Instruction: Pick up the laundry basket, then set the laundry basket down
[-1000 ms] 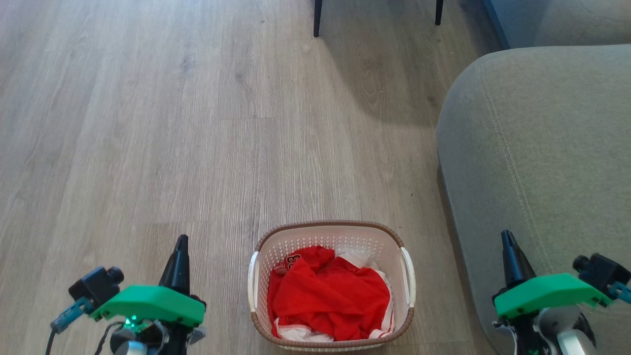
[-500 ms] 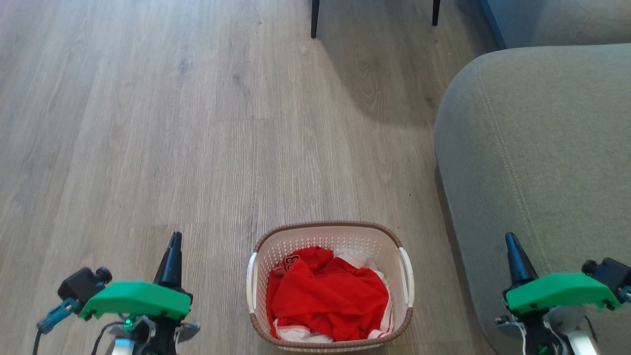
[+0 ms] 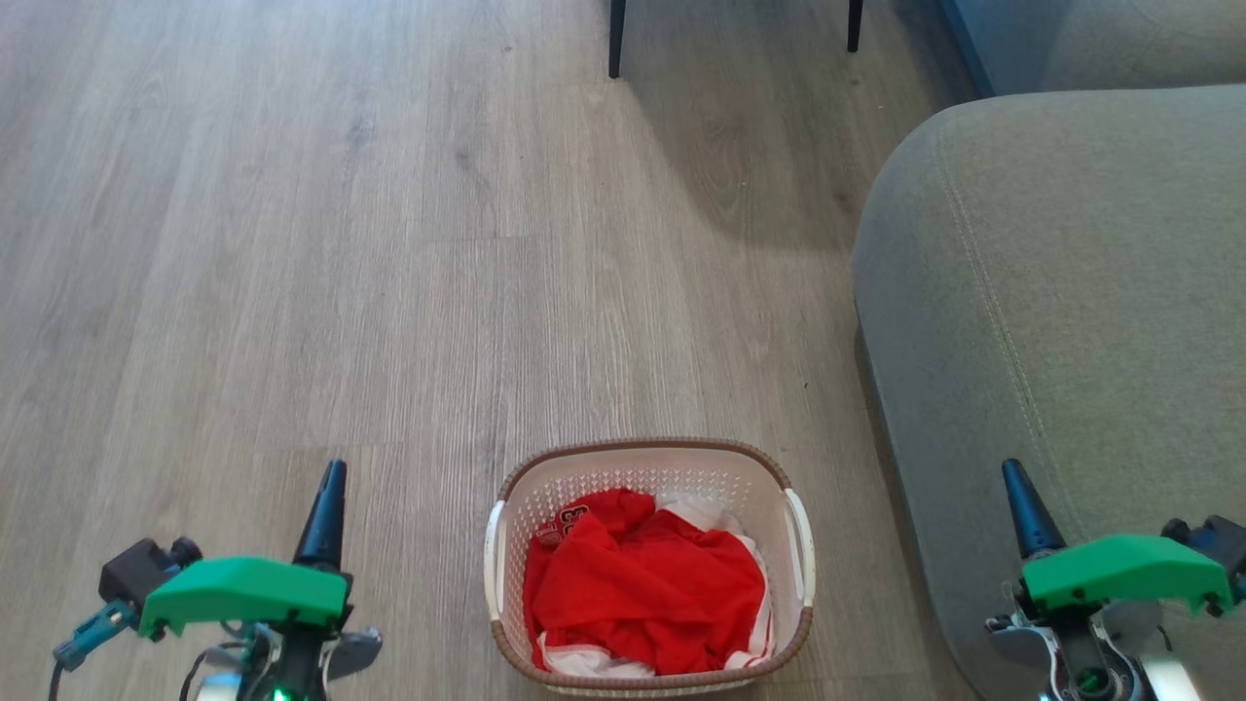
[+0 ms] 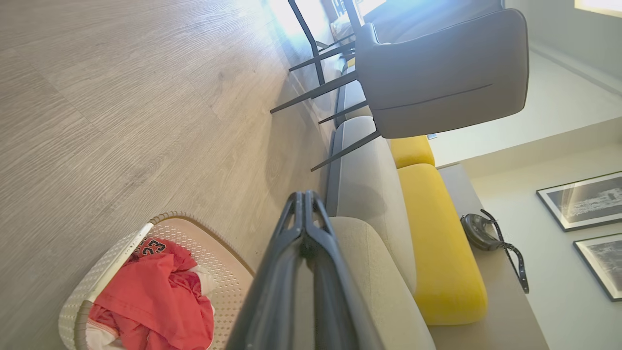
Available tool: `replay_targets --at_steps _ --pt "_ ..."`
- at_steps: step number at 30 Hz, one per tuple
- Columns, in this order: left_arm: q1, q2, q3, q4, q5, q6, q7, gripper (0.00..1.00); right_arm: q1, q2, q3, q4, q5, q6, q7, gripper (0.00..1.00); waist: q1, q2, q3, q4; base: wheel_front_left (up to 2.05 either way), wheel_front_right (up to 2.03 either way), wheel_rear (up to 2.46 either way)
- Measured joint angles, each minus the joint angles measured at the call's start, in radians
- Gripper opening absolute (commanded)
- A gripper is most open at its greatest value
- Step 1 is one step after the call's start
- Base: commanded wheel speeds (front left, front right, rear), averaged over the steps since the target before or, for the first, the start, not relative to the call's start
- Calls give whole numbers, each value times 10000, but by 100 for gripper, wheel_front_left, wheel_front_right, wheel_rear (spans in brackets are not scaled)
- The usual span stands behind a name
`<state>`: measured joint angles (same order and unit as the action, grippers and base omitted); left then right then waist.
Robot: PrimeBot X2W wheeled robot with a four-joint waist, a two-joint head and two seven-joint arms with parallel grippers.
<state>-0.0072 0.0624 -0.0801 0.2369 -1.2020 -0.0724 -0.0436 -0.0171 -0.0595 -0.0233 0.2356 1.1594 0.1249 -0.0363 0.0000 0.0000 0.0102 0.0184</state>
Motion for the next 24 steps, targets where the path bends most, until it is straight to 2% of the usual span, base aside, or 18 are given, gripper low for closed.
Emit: replay_targets --at_steps 24 --pt "-194 0 652 173 -2510 -297 704 0 -219 0 -407 222 2731 0 675 0 0 0 -41 -109 0 0 0"
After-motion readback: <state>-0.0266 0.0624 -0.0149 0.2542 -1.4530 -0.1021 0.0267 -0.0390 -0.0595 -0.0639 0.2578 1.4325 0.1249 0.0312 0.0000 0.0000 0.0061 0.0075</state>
